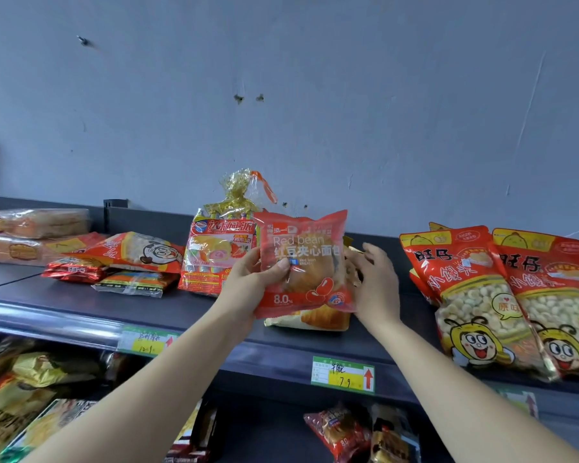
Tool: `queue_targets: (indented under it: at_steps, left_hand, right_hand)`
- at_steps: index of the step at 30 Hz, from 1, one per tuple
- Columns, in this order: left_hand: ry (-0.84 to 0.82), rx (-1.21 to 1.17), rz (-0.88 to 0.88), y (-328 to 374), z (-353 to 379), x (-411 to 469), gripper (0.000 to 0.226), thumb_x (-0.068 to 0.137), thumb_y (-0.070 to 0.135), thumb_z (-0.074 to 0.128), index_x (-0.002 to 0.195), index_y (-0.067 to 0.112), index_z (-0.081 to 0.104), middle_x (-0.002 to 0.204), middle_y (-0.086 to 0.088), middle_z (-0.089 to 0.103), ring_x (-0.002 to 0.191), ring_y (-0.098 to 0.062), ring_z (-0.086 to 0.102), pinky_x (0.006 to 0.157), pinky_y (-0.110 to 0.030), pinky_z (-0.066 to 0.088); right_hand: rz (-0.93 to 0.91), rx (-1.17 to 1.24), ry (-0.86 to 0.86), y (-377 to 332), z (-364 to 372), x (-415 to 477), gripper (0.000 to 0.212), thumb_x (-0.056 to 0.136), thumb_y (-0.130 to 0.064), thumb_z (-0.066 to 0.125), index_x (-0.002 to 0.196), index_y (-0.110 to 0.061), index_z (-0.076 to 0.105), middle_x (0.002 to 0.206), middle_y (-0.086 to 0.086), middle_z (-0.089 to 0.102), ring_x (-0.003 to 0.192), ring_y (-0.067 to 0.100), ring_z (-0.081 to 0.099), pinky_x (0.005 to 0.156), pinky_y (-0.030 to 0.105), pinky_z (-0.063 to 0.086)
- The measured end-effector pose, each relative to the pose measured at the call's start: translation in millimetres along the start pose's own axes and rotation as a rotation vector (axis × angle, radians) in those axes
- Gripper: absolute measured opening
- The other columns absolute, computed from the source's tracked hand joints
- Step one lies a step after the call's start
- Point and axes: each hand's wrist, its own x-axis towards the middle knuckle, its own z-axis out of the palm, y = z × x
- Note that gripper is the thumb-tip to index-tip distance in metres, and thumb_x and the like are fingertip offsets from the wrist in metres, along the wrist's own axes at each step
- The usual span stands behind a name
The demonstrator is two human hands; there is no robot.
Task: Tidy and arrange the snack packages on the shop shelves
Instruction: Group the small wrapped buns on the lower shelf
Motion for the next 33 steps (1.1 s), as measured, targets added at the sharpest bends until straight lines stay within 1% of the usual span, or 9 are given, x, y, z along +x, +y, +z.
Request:
queue_targets:
  at_steps: [4,7,9,12,17,20,23,28,33]
  left_hand:
    - [-0.032,0.027,-0.037,-8.3,-1.2,-1.2,0.035,0.087,0.009,0.066,0.121,0.014,0.061,0.093,0.000,0.075,0.082,-0.023,0.072,0.081,-0.046,0.057]
    - [-0.034,0.037,-0.066,-16.5,-2.2,-1.6,0.035,0.087,0.010,0.067,0.121,0.016,0.060,0.099,-0.001,0.074,0.088,-0.026,0.072,0.084,-0.049,0.056]
    - [-0.038,0.038,-0.083,-20.8,-4.8,-2.2,0.033,0.088,0.010,0.066,0.120,0.017,0.061,0.105,-0.003,0.073,0.093,-0.028,0.071,0.087,-0.052,0.055]
    - [-0.061,0.053,-0.098,-24.8,-13.2,-4.3,0.032,0.089,0.006,0.063,0.118,0.019,0.063,0.108,-0.005,0.071,0.092,-0.028,0.071,0.088,-0.054,0.054]
    - [-0.143,0.116,-0.093,-29.4,-24.8,-13.5,0.045,0.076,0.012,0.073,0.119,0.021,0.063,0.111,-0.004,0.071,0.102,-0.028,0.068,0.087,-0.047,0.053]
    - [0.035,0.132,0.018,-29.8,-26.4,-13.1,0.032,0.078,0.026,0.074,0.109,0.019,0.065,0.095,-0.003,0.070,0.088,-0.020,0.067,0.076,-0.033,0.050]
    - [0.212,0.358,0.062,-35.4,-29.3,-5.9,0.029,0.091,0.020,0.066,0.118,0.019,0.058,0.104,0.000,0.065,0.093,-0.015,0.061,0.068,-0.024,0.044]
    - [0.093,0.643,-0.098,-44.8,-20.6,7.0,0.032,0.087,0.009,0.066,0.116,0.017,0.055,0.106,0.000,0.066,0.095,-0.017,0.062,0.078,-0.034,0.053]
    - [0.145,0.623,-0.059,-43.5,-3.6,18.2,0.025,0.092,0.013,0.060,0.113,0.011,0.047,0.099,-0.002,0.059,0.080,-0.010,0.056,0.062,-0.022,0.044]
  right_hand:
    - [0.101,0.340,0.270,-5.1,-14.3,-4.2,0.015,0.091,-0.020,0.064,0.098,-0.013,0.073,0.103,0.004,0.064,0.101,0.023,0.058,0.078,0.032,0.047]
    - [0.355,0.854,0.069,-23.7,-40.5,-4.9,0.037,0.095,-0.044,0.052,0.085,-0.013,0.071,0.080,0.005,0.070,0.070,0.012,0.062,0.057,0.024,0.044]
    - [0.343,0.978,-0.141,-27.5,-49.6,-7.0,0.032,0.088,-0.050,0.058,0.095,-0.022,0.072,0.088,-0.001,0.074,0.077,0.010,0.068,0.058,0.020,0.046]
    - [0.370,0.992,-0.281,-25.4,-50.5,-8.4,0.033,0.082,-0.036,0.071,0.113,-0.024,0.067,0.103,-0.002,0.071,0.099,0.013,0.064,0.073,0.024,0.044]
    - [0.403,1.023,-0.217,-22.5,-47.0,-16.1,0.009,0.085,-0.011,0.070,0.079,-0.018,0.067,0.082,0.006,0.069,0.085,0.024,0.067,0.082,0.047,0.055]
    - [0.404,1.025,-0.149,-20.2,-47.1,-23.9,0.015,0.086,-0.008,0.068,0.075,-0.017,0.065,0.081,0.005,0.072,0.080,0.020,0.068,0.077,0.045,0.056]
    - [0.412,1.016,-0.165,-14.6,-48.2,-32.3,0.013,0.087,-0.009,0.067,0.076,-0.016,0.065,0.080,0.002,0.073,0.080,0.019,0.068,0.078,0.046,0.055]
    - [0.415,0.973,-0.218,-7.7,-47.8,-39.0,0.015,0.086,-0.010,0.068,0.073,-0.017,0.065,0.076,0.001,0.071,0.077,0.019,0.065,0.074,0.042,0.055]
    - [0.463,1.001,-0.208,-3.6,-45.3,-32.0,0.014,0.088,-0.010,0.066,0.076,-0.016,0.064,0.080,0.001,0.071,0.080,0.018,0.067,0.071,0.037,0.056]
